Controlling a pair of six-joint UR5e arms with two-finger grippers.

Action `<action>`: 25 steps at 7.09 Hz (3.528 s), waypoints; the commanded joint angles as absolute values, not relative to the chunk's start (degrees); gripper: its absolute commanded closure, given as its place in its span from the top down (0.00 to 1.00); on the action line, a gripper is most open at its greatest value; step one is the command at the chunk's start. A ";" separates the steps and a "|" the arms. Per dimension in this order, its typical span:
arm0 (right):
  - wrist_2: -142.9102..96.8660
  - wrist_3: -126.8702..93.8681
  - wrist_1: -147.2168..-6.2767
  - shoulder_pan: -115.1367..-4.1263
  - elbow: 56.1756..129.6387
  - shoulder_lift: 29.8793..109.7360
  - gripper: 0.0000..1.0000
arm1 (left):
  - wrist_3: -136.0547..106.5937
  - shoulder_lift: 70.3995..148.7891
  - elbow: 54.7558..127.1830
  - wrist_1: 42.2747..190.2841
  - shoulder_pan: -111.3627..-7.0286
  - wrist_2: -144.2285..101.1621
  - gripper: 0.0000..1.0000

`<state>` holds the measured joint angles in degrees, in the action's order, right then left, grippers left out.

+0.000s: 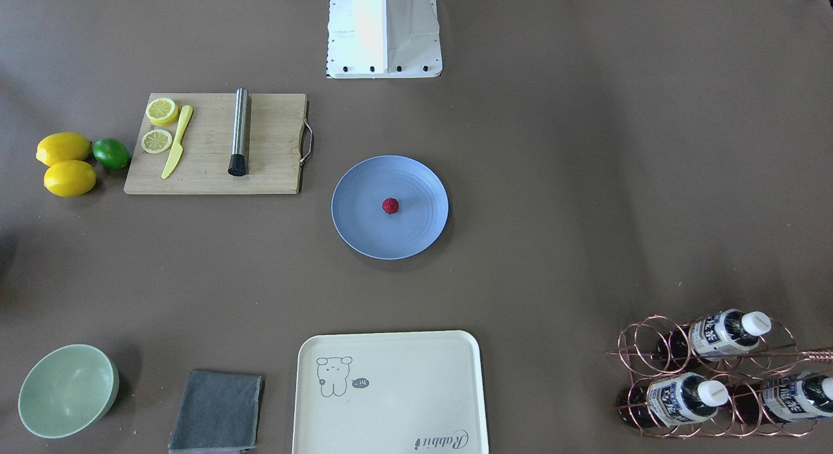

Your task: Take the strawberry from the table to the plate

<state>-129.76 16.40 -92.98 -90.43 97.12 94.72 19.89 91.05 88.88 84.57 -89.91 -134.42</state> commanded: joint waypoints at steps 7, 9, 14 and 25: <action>-129.73 8.17 -92.72 -93.34 97.56 97.56 1.00 | 19.78 90.62 89.21 84.73 -89.91 -133.86 0.99; -129.81 8.26 -92.72 -93.34 97.47 97.65 1.00 | 19.78 90.53 88.95 84.90 -90.00 -133.94 0.99; -129.81 8.35 -92.72 -93.34 97.29 97.73 1.00 | 19.69 90.44 88.86 84.99 -90.35 -134.03 0.99; -129.99 8.44 -92.72 -93.34 97.29 98.26 1.00 | 19.95 89.47 89.12 85.08 -90.70 -134.03 0.99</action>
